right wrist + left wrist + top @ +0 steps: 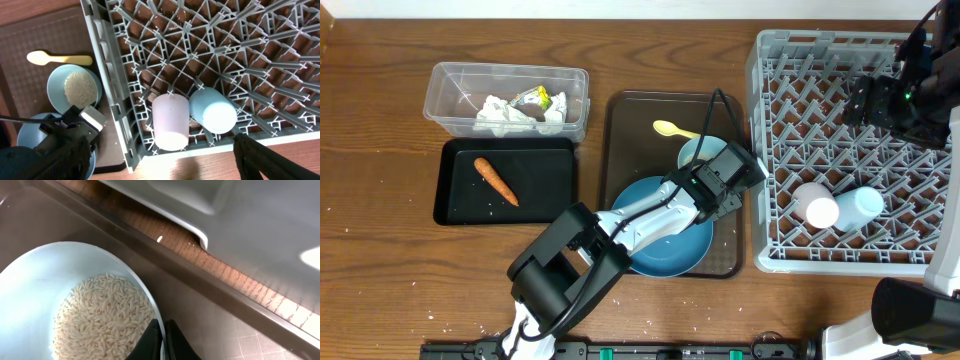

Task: Sort waste into correct bins and load items into the dishwasher rack
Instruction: 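Carry the rice bowl left over the black tray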

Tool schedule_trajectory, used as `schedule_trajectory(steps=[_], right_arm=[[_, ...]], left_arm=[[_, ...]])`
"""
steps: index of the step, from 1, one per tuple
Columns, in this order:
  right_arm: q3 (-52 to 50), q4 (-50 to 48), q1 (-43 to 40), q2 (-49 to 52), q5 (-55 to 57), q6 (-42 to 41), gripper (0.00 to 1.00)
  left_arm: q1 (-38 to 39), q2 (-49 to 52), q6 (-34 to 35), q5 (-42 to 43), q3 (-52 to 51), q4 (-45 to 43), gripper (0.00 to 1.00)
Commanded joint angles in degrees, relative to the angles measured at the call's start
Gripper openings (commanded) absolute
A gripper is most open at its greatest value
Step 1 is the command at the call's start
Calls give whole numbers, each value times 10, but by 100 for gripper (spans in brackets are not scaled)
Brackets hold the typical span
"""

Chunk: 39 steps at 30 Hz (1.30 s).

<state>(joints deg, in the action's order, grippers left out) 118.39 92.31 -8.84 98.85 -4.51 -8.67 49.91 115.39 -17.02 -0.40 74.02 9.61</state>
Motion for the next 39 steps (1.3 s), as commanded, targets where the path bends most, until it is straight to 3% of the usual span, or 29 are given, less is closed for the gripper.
schedule_trajectory(steps=[1, 6, 13, 22, 26, 31, 39], right_arm=[[9, 1, -1, -4, 0, 7, 90], [9, 1, -1, -4, 0, 7, 89], [9, 0, -1, -4, 0, 6, 89], [9, -1, -1, -4, 0, 6, 89], [9, -1, -1, -4, 0, 6, 89], [9, -1, -1, -4, 0, 6, 89], [9, -1, -1, -4, 0, 6, 89]], left_arm=[[-4, 1, 21, -3, 12, -9, 6], [-13, -22, 60, -53, 27, -11, 6], [-46, -71, 95, -57, 64, 38, 6], [-122, -200, 198, -44, 85, 221, 6], [-197, -283, 246, -6, 85, 336, 6], [-327, -351, 247, 53, 83, 438, 6], [-557, -344, 163, 263, 54, 482, 6]])
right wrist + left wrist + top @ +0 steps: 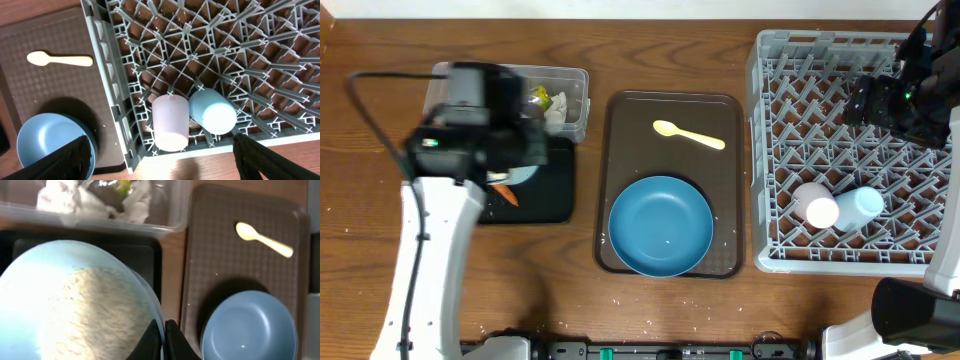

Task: Sort waste into correct bins and load items into the dishwasher rack
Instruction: 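Carry the rice bowl left over the black tray, then tilt the bowl with the left gripper to pour rice onto the tray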

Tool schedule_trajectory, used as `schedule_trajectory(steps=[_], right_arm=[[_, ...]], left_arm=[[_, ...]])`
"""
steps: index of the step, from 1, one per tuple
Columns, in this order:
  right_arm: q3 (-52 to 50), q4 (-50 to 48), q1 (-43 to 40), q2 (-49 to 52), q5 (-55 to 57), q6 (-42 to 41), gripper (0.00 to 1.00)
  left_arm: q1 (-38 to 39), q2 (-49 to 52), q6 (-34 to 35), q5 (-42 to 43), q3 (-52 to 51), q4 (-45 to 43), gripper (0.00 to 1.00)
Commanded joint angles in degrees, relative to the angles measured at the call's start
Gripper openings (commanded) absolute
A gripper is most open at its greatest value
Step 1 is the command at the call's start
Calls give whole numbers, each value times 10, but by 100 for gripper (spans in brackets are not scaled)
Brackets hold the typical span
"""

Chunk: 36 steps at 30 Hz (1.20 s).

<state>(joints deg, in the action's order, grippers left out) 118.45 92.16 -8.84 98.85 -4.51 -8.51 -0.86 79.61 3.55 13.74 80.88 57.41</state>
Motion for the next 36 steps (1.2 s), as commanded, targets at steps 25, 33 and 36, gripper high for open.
schedule_trajectory(steps=[25, 33, 36], right_arm=[[9, 12, -1, -4, 0, 9, 89], [9, 13, -1, -4, 0, 9, 89], [9, 13, -1, -4, 0, 9, 89]], left_arm=[[-286, 258, -156, 673, -35, -5, 6], [-323, 260, -155, 709, -53, -5, 6], [-323, 260, -155, 719, -64, -5, 6]])
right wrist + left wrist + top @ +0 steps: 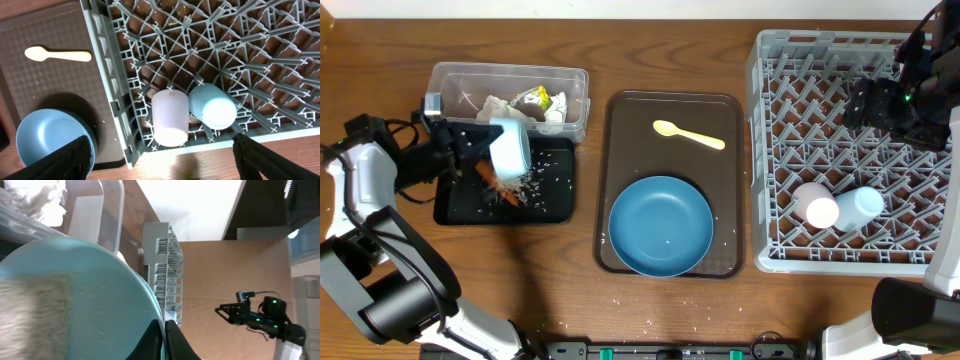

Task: Sort waste into correct bins and load items into the dishwasher rack
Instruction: 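Tilt the bowl with the left gripper to pour rice onto the tray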

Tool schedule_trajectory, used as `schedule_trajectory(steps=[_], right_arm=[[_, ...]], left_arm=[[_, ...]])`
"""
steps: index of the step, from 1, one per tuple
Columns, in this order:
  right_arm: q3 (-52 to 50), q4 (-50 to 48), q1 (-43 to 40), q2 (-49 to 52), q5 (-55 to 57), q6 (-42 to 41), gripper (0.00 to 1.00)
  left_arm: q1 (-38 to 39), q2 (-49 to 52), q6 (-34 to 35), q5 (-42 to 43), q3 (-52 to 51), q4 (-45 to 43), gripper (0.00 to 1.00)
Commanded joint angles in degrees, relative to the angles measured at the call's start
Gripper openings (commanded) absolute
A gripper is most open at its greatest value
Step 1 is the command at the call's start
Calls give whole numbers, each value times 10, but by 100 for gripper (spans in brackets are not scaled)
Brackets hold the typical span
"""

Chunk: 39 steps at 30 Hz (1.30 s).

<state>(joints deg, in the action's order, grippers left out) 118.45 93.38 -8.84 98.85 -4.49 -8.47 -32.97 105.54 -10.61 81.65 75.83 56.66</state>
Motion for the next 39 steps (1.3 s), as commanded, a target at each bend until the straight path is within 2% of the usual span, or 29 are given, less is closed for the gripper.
schedule_trajectory(steps=[1, 9, 15, 20, 39], right_arm=[[9, 1, -1, -4, -1, 9, 89], [9, 2, -1, -4, -1, 9, 89], [9, 3, -1, -4, -1, 9, 89], [9, 2, -1, -4, -1, 9, 89], [9, 1, -1, -4, 0, 9, 89]], left_arm=[[-2, 1, -14, 47, -18, 1, 6], [-3, 5, -11, 85, -50, 0, 6], [-10, 12, 83, 84, -52, 1, 6], [-17, 12, 122, 85, -52, 1, 6], [-17, 12, 151, 85, -52, 3, 6]])
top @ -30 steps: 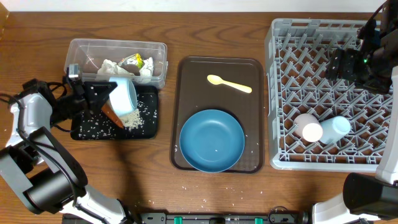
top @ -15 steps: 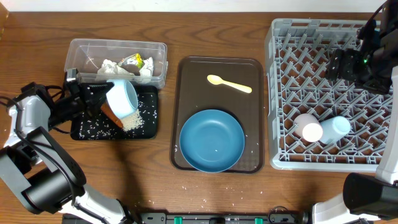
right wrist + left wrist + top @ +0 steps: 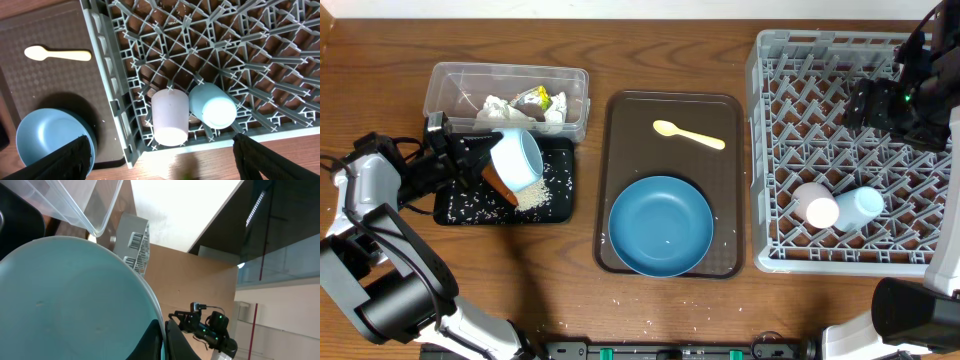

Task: Sort waste into correct bins and load items into the dishwasher rack
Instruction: 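Tilt the bowl with the left gripper to pour rice onto the tray, then return the empty bowl to the brown tray and release it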

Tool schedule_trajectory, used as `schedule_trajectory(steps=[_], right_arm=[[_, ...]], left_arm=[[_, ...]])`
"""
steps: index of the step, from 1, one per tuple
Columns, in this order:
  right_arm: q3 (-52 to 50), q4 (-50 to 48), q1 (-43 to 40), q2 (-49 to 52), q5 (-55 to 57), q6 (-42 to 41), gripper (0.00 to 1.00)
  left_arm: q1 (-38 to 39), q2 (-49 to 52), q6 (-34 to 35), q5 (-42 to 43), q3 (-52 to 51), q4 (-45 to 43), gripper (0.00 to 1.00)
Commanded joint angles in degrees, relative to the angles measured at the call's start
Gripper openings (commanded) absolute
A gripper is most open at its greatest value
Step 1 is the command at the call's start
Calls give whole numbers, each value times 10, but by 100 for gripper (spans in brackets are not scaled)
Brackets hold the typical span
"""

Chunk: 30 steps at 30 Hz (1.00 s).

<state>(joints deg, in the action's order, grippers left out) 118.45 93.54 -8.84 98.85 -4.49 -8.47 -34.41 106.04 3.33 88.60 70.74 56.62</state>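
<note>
A light blue bowl [image 3: 518, 158] hangs tipped on its side over the black tray [image 3: 455, 205], my left gripper [image 3: 485, 162] shut on its rim. In the left wrist view the bowl's inside [image 3: 75, 300] shows no rice, and the fingers [image 3: 161, 340] pinch the rim. Rice [image 3: 532, 195] lies heaped and scattered on the tray, over a mostly hidden carrot [image 3: 498, 186]. The blue plate [image 3: 660, 225] and yellow spoon [image 3: 688, 133] lie on the brown tray [image 3: 620, 110]. My right gripper [image 3: 160, 155] stands open above the dish rack [image 3: 770, 150].
A clear bin [image 3: 450, 85] with crumpled paper and a wrapper stands behind the black tray. A pink cup [image 3: 170, 117] and a light blue cup [image 3: 212, 105] lie in the rack's near corner. A few rice grains dot the wooden table at the front.
The bowl is tipped further and turned, and the rice that was still in it now lies in a heap on the black tray. The right arm has not moved.
My left gripper was shut on the rim of the rice bowl on the brown tray beside the plate. Then the bowl was over the black tray, then tilted with rice scattering onto it. Now the bowl shows no rice.
</note>
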Motion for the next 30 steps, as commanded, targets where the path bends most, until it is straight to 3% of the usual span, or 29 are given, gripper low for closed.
schedule_trajectory(steps=[1, 7, 9, 14, 17, 20, 24, 30], right_arm=[[9, 0, -1, -4, 0, 9, 89], [9, -3, -1, -4, -1, 9, 90], [9, -5, -1, -4, -1, 9, 90], [9, -5, -1, -4, -1, 9, 91], [9, -5, -1, -4, -1, 9, 91], [9, -3, -1, -4, -1, 9, 91], [9, -1, -1, -4, -1, 9, 91], [9, 0, -1, -4, -1, 9, 91]], left_arm=[[-3, 7, 11, 15, -1, 3, 6], [24, -48, -37, 11, 23, 3, 6], [51, -91, -36, -33, 46, -13, 6], [165, -198, 13, -295, 87, -85, 6], [271, -247, 15, -512, 87, -121, 6], [373, -255, 0, -673, 87, -135, 6], [481, -220, -40, -789, 86, -145, 6], [590, -126, -85, -864, 86, -184, 6]])
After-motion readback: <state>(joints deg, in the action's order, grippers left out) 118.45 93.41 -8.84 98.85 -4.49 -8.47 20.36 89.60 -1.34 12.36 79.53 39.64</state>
